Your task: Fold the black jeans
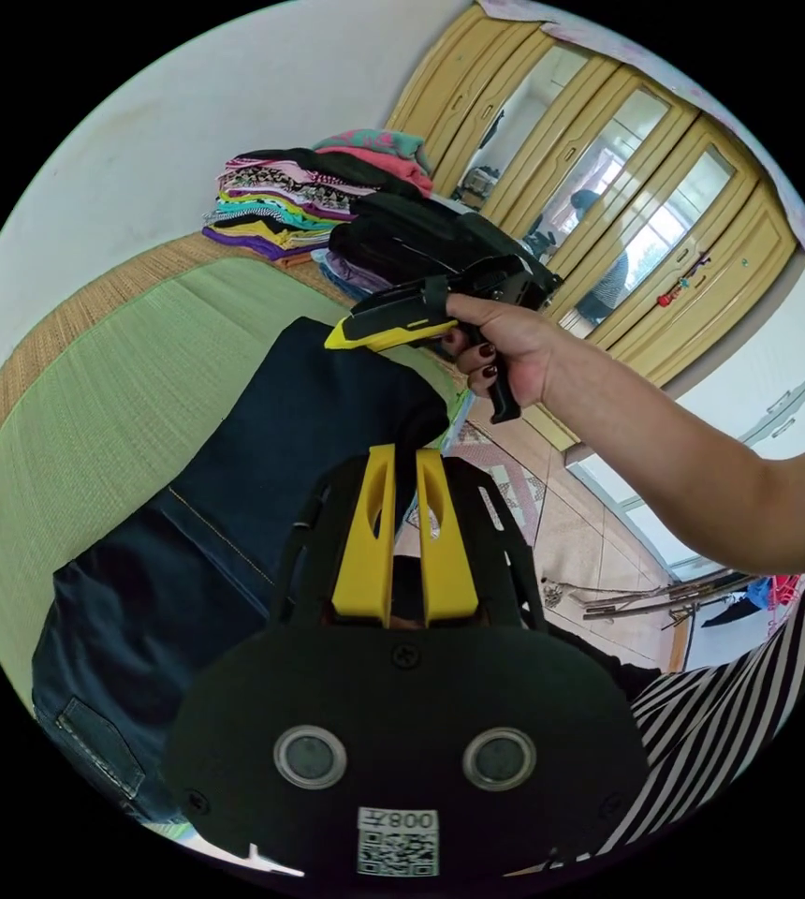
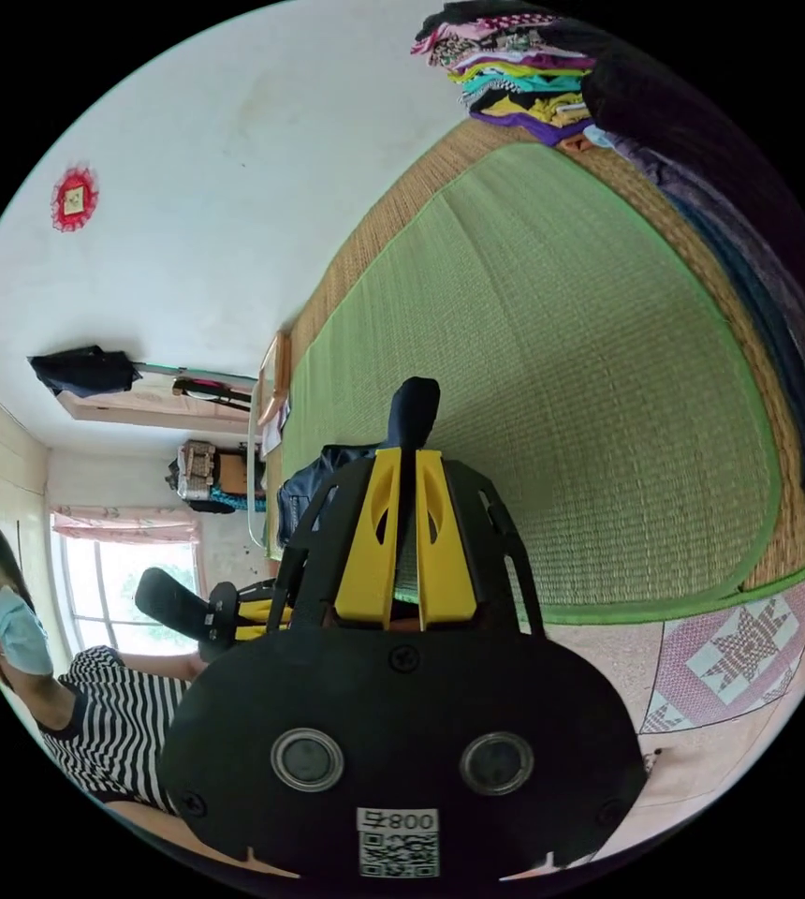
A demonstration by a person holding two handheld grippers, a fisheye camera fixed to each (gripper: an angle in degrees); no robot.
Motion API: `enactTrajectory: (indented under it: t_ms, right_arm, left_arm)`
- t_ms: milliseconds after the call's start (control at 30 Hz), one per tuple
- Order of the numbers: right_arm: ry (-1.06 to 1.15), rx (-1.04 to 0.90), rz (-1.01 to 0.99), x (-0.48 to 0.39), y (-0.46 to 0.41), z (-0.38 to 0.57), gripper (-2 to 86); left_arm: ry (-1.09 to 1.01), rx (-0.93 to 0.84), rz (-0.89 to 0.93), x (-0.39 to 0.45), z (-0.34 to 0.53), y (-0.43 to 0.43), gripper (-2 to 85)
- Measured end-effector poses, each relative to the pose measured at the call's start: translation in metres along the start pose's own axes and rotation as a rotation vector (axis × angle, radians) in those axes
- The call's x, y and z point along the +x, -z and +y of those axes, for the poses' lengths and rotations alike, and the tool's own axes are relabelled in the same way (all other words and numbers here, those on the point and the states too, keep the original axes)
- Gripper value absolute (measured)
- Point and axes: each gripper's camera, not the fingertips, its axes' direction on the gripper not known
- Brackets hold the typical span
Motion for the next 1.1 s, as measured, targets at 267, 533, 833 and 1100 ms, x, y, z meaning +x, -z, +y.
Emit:
enactTrajectory:
  t_ms: [267, 533, 833, 1100]
  right_arm:
    - [0.058, 0.061, -0.058, -0.117, -0.049, -0.01, 2.3]
    - [0.208, 0.006, -0.085, -0.28, -0.15, -0.029, 2.3]
    - [0.275, -0.113, -0.121, -0.442, -0.327, -0.033, 2.4]
    - [0.343, -0.222, -0.082, -0.58, -0.486, -0.029, 2.5]
  left_arm:
    - [0.099, 0.124, 0.041, -0.037, 0.074, 0.104, 2.8]
    - [0.248, 0.258, 0.049, -0.088, 0.174, 0.216, 2.6]
    - [0.49, 0.394, 0.047, -0.154, 0.314, 0.329, 2.8]
    - [0.644, 0.518, 0.045, -0.208, 0.427, 0.412, 2.8]
